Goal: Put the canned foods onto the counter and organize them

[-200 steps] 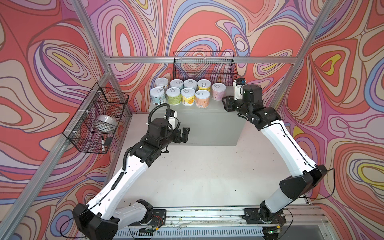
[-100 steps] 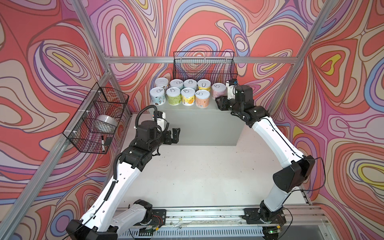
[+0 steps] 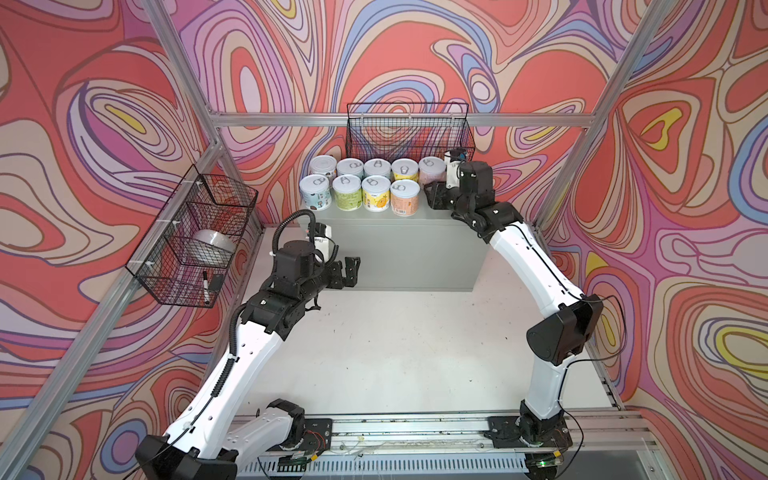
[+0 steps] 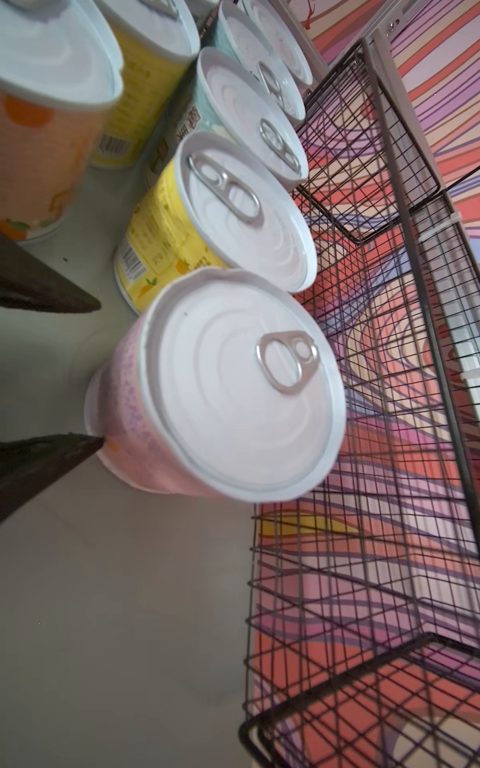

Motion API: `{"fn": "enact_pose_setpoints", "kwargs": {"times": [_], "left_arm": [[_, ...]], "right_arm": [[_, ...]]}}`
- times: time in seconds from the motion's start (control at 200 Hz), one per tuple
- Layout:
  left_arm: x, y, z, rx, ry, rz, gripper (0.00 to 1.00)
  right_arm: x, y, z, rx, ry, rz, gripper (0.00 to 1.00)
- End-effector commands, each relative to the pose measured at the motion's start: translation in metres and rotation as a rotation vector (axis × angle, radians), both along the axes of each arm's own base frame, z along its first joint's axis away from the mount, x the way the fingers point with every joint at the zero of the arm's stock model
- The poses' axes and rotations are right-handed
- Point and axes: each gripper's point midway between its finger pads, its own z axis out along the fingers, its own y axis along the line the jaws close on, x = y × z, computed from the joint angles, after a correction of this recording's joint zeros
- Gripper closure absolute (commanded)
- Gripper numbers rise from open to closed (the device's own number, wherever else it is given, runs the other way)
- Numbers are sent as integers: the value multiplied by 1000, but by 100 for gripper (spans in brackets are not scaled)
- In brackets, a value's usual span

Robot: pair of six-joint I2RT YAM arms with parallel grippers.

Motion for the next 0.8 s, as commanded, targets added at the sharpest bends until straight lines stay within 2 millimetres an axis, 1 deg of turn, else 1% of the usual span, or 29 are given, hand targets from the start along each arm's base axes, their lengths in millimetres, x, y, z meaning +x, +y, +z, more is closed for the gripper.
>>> {"fn": "enact_pose_setpoints", "kwargs": {"times": [0.0,0.125,0.145,0.155,0.17,0.235,0.351,0.476,0.556,0.676,0.741,0.796], "left_arm": [[-2,4,-6,2,10,4,0],[-1,3,-3,2,1,6,0],[0,3,-3,2,3,5,0],[0,3,-3,2,3,4,0],[1,2,-3,2,4,3,0],[3,0,-1,-9,2,-4,0],[6,-5,3,-29,0,-16,0],[6,-6,7,-48,-8,-17,0],[4,-3,8,-49,-11,-6,0],[-2,3,9,-31,-12,8,0],[-5,7,10,-22,-13,15,0],[-6,13,12,-27,-12,27,0]], "right_arm": [[-7,5,0,42,2,21,52],[-32,-2,16,79,-17,37,52],[-33,-1,10,78,-2,42,51],[-39,-3,19,87,-17,47,51],[-44,-3,23,95,-21,59,51],[-59,0,25,105,-8,95,51],[-82,12,23,91,18,155,51],[-103,31,23,74,35,216,51],[-114,42,22,66,44,246,51],[-124,60,17,77,73,291,52],[-126,70,15,81,79,314,52],[-125,74,13,86,81,318,52]]}}
